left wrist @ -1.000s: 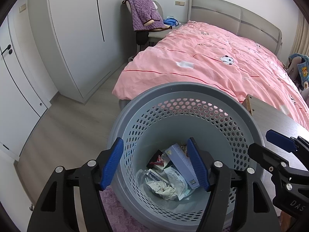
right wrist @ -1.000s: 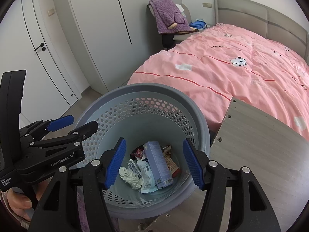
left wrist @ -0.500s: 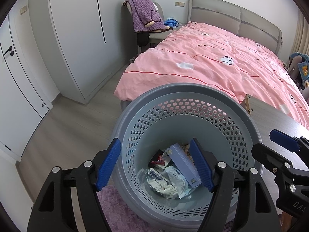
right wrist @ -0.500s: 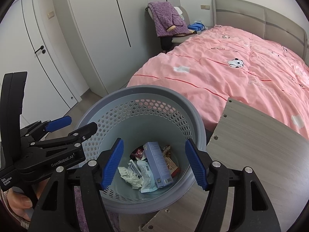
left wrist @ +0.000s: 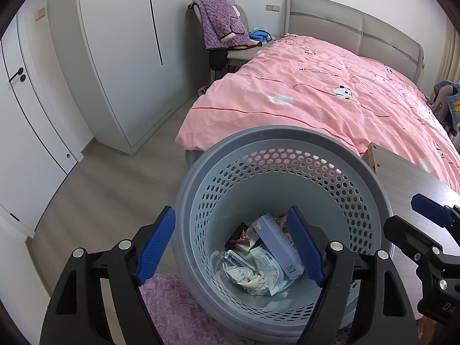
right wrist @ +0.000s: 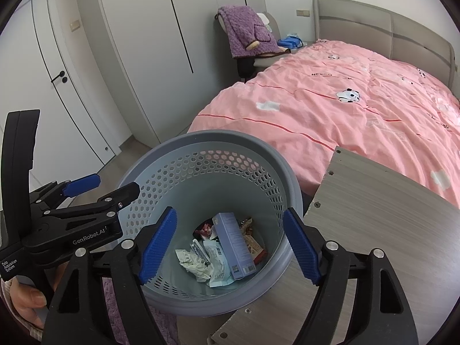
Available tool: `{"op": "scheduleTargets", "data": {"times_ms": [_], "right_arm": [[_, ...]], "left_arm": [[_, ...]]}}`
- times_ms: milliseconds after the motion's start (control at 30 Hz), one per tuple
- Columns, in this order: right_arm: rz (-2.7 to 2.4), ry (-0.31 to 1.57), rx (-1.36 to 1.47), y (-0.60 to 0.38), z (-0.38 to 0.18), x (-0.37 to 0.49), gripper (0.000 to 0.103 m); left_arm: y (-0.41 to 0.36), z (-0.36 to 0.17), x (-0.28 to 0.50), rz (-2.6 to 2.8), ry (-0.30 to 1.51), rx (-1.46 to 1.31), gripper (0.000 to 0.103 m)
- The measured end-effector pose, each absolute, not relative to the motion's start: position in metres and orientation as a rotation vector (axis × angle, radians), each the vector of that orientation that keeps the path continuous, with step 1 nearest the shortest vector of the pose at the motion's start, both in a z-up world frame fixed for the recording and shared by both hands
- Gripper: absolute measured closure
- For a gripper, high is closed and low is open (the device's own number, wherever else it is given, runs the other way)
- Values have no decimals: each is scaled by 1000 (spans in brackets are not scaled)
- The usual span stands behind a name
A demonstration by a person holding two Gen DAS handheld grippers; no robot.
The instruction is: Collect trash
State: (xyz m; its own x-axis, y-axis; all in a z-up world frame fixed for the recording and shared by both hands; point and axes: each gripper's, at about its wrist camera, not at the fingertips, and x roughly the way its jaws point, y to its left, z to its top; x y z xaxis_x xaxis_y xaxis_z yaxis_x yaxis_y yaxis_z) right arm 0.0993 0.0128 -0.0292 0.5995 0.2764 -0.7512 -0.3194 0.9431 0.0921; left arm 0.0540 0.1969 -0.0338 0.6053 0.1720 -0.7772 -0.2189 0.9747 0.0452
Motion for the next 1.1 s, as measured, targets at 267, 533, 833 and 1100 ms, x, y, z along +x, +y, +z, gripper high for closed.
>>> {"op": "scheduleTargets", "data": {"times_ms": [267,533,833,1100], "right_arm": [[343,860,-50,11,-29,98,20],[335,858,-47,8,-29,99,18],[330,855,-44,5,-29,99,15],[322,850,-35,4,-28,99,10]], "left_arm": [[197,-34,53,229,894,-55,26],[198,-34,53,234,894,-52,25],[198,-34,54,240,895,-44,23],[199,-33,53,250,899,-51,20]]}}
